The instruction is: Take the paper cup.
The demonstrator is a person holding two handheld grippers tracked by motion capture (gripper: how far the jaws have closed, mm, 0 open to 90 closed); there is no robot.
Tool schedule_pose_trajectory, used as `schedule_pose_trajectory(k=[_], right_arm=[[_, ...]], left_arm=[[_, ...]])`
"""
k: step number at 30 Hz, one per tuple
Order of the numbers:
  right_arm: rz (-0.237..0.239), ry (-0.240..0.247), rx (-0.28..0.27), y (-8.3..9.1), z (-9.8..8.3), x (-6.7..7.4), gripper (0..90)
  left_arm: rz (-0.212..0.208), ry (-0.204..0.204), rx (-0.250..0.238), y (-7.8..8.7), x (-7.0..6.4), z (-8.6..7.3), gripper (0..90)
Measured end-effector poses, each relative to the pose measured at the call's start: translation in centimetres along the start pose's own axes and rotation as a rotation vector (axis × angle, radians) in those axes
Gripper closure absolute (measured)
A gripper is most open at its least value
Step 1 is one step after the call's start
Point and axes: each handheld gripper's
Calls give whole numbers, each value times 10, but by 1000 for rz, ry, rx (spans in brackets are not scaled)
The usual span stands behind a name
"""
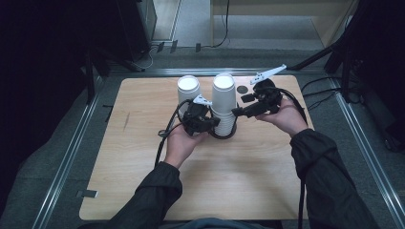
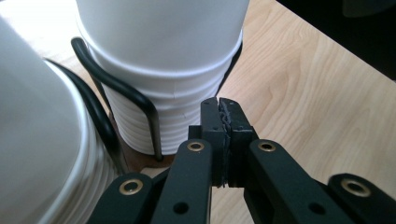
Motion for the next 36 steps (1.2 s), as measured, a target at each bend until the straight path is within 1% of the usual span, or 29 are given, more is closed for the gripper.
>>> schedule_pose_trajectory(k=[2, 5, 7, 8, 9, 11, 12, 13, 14, 16, 18, 19, 22, 24, 26, 27, 29, 31, 36], right_arm=[[-3, 6, 3, -1, 5, -3, 232], [-4, 6, -5, -3, 14, -8, 226], [-5, 11, -14, -4, 20, -10, 205], [-2, 8, -15, -5, 23, -11, 199], [2, 16, -15, -6, 27, -13, 184], [-4, 24, 0, -9, 35, -14, 171], [-3, 26, 7, -10, 40, -15, 169], [-3, 26, 7, -10, 40, -15, 169], [-7, 40, 16, -12, 48, -15, 157], [-7, 52, 29, -14, 55, -15, 143], [-16, 72, 53, -18, 64, -13, 133], [-20, 75, 62, -19, 66, -13, 133], [-23, 68, 108, -26, 77, -13, 131], [-20, 80, 136, -31, 82, -12, 134], [-32, 93, 171, -35, 89, -10, 147], [-39, 99, 184, -36, 91, -9, 157], [-59, 127, 209, -36, 95, -7, 218], [-72, 138, 225, -37, 97, -6, 228], [-70, 143, 234, -37, 98, -6, 235]], left_arm=[[5, -2, -3, -1, 0, 1, 900], [12, 3, -9, -2, 1, 2, 900], [15, 9, -17, -3, 1, 2, 900], [14, 5, -20, -3, 1, 2, 900], [25, -11, -16, -4, 0, 2, 900], [40, -23, -14, -6, -2, 1, 900], [46, -25, -15, -6, -2, 1, 900], [46, -25, -15, -6, -2, 1, 900], [45, -24, -21, -5, -1, 1, 900], [48, -22, -34, -5, -2, 2, 900], [49, -19, -39, -5, -1, 2, 900], [49, -14, -37, -6, 0, 2, 900], [59, -17, -33, -6, -1, 2, 900], [67, -19, -33, -7, -2, 2, 900], [64, -13, -36, -6, -2, 2, 900], [60, -9, -36, -7, -1, 2, 900], [55, -2, -37, -7, -1, 1, 900], [54, 1, -37, -7, -1, 1, 900], [36, 16, -45, -7, 1, 0, 900]])
Point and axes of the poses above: each handheld gripper's, and its own axes: y roughly backward along the jaws, z roughly out of its top, x roughly to its left, and after that the axes turned 13 degrees about y, right-handed
